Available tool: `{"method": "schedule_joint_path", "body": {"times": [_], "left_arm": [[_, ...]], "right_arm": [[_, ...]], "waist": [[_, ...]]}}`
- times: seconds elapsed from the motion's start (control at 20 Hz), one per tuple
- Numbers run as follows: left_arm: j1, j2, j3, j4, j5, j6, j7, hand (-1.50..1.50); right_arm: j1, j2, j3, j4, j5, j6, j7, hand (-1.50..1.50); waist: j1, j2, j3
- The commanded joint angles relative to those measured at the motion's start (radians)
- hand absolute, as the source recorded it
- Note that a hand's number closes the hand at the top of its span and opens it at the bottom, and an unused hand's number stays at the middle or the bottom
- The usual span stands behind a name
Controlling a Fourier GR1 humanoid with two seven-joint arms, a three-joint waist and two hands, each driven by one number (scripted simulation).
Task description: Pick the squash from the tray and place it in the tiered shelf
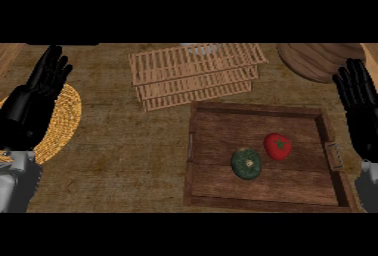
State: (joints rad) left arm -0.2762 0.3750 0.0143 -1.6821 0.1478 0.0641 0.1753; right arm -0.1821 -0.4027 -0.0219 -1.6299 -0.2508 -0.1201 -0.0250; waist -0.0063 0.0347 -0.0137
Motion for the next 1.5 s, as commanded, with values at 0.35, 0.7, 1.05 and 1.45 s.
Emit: {"method": "schedule_joint_path", "body": {"times": [0.35, 0.7, 1.05, 1.45], "left_arm": [[0.178, -0.121, 0.007, 0.064, -0.055, 0.123, -0.046, 0.0], [0.192, -0.13, 0.004, -0.048, -0.079, 0.141, 0.037, 0.0], [0.177, -0.143, 0.003, 0.0, -0.084, 0.144, 0.004, 0.0], [0.189, -0.157, -0.023, -0.02, -0.099, 0.147, 0.006, 0.0]], "right_arm": [[0.041, 0.235, 0.079, -0.011, 0.34, -0.533, 0.226, -1.5], [0.173, 0.203, 0.212, -0.313, 0.309, -0.35, 0.189, -1.5], [0.169, -0.049, 0.368, -0.471, 0.501, -0.161, 0.618, -1.5], [-0.016, -0.215, 0.498, -0.474, 0.737, 0.1, 1.087, -1.5]], "waist": [[0.003, -0.037, 0.009], [0.002, -0.038, 0.013], [-0.006, -0.041, 0.008], [0.028, -0.043, 0.004]]}}
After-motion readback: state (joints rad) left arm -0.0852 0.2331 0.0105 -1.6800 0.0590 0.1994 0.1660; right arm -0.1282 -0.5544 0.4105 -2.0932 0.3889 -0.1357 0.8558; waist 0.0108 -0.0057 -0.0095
